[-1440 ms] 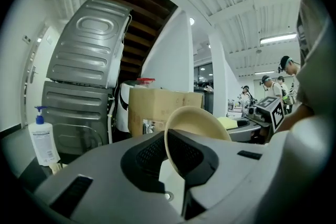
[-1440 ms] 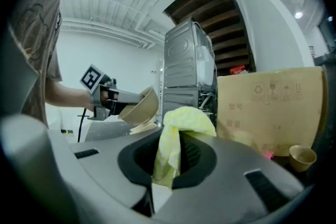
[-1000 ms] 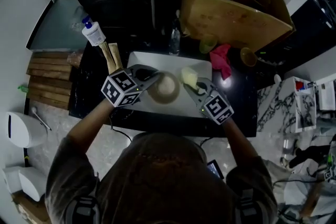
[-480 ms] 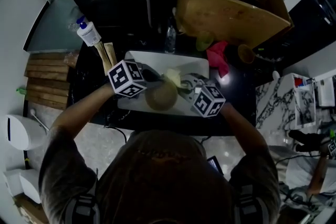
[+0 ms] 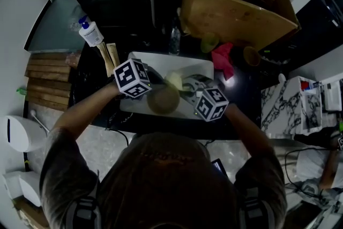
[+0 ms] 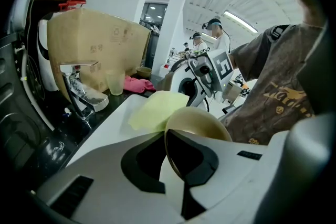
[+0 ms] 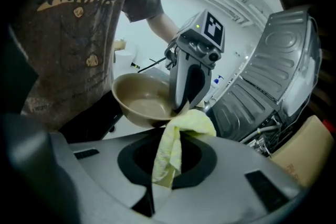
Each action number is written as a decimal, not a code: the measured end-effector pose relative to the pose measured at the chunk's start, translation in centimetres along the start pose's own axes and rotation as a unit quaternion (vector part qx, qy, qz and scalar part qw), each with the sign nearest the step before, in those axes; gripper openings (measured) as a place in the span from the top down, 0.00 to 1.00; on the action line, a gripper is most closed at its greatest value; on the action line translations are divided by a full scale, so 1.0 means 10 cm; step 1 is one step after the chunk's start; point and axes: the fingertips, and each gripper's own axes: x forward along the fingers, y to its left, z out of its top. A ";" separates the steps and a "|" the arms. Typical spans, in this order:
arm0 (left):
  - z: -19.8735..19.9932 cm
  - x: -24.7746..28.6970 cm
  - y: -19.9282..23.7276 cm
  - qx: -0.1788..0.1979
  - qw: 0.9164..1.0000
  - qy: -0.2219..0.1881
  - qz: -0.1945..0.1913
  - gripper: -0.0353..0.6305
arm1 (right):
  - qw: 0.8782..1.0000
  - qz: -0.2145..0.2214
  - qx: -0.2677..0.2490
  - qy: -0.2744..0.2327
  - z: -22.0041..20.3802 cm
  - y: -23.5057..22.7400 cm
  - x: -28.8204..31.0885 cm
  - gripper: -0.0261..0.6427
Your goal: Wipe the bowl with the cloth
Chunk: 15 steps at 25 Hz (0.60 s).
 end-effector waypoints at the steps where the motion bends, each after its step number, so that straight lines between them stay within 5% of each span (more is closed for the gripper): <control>1: 0.00 0.00 0.01 -0.001 1.000 -0.001 0.004 0.91 | 1.000 0.000 0.000 0.001 0.00 0.00 -0.01 0.93; 15: -0.04 -0.15 0.29 -0.042 0.996 -0.029 0.068 0.91 | 1.000 0.000 0.008 0.007 -0.02 0.05 -0.13 0.93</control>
